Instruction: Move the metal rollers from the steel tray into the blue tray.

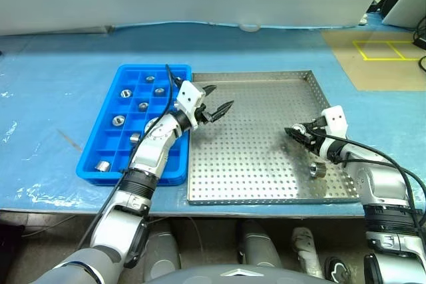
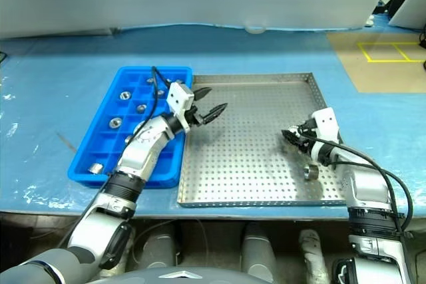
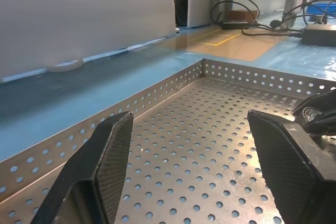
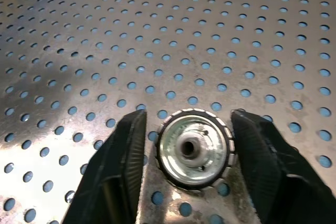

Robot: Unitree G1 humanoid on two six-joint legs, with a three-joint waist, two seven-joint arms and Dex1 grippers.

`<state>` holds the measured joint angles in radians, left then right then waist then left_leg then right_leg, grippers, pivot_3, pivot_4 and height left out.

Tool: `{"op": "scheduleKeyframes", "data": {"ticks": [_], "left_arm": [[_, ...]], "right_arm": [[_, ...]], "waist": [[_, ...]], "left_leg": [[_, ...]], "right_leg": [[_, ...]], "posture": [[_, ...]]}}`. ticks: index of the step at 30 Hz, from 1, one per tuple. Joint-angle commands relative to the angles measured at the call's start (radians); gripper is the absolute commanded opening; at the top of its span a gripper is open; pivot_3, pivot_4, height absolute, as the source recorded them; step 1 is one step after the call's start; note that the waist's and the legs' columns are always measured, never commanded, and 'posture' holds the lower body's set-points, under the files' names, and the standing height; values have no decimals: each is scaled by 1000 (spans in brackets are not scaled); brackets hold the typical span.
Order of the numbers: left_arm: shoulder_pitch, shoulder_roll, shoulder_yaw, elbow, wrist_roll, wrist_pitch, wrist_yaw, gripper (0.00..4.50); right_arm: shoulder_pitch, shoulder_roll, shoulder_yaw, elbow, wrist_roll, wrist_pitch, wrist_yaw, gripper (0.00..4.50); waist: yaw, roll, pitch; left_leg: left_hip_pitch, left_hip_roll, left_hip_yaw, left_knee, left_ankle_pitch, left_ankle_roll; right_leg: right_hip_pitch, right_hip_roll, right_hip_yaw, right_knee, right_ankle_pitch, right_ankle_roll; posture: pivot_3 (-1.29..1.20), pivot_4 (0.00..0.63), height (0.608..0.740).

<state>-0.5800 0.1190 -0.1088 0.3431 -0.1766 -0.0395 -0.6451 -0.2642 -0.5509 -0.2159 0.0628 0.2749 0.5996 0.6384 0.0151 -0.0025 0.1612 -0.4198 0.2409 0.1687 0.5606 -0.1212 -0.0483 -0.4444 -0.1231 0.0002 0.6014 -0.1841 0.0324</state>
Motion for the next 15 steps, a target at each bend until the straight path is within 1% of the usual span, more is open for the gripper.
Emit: {"op": "scheduleKeyframes", "data": {"ticks": [1, 4, 6, 8, 11, 15], "left_arm": [[9, 10, 31, -65, 0, -11, 40, 3654], [28, 28, 75, -101, 5, 8, 115, 3654], [55, 43, 105, -148, -2, 37, 157, 3654], [89, 61, 126, -202, -6, 63, 186, 3654], [170, 88, 188, -325, 13, 110, 286, 3654], [263, 110, 274, -454, 28, 172, 405, 3654]], "right_arm": [[-71, 22, 20, -15, 39, -26, 26, 1656], [-166, 76, 43, -29, 86, -44, 67, 1654], [-232, 103, 89, -2, 86, -60, 105, 1654], [-291, 133, 132, 37, 84, -77, 137, 1654], [-392, 222, 244, 110, 80, -112, 232, 1654], [-476, 313, 348, 205, 72, -148, 350, 1654]], "waist": [[-2, 0, 0], [-1, 0, 0], [6, 0, 0], [11, 0, 0], [31, 0, 0], [70, 0, 0]], "left_leg": [[0, 0, 0, 0, 0, 0], [0, 0, 1, 0, 0, 0], [-2, 0, 1, -1, 0, -1], [-3, 0, 1, -1, 0, -1], [-3, 0, 1, -4, 0, -1], [-11, 2, 0, -6, 1, -1]], "right_leg": [[0, 0, 0, 0, 0, 0], [-4, 0, 1, 3, 0, 0], [-7, 0, 1, 4, 0, 0], [-7, 0, 1, 4, 4, -7], [-8, 0, 1, 3, 4, -8], [-14, 0, -3, 3, 3, -9]], "posture": [[-132, 150, 740], [-68, 150, 740], [-24, 150, 740], [55, 150, 740], [143, 150, 740], [293, 150, 740]]}}
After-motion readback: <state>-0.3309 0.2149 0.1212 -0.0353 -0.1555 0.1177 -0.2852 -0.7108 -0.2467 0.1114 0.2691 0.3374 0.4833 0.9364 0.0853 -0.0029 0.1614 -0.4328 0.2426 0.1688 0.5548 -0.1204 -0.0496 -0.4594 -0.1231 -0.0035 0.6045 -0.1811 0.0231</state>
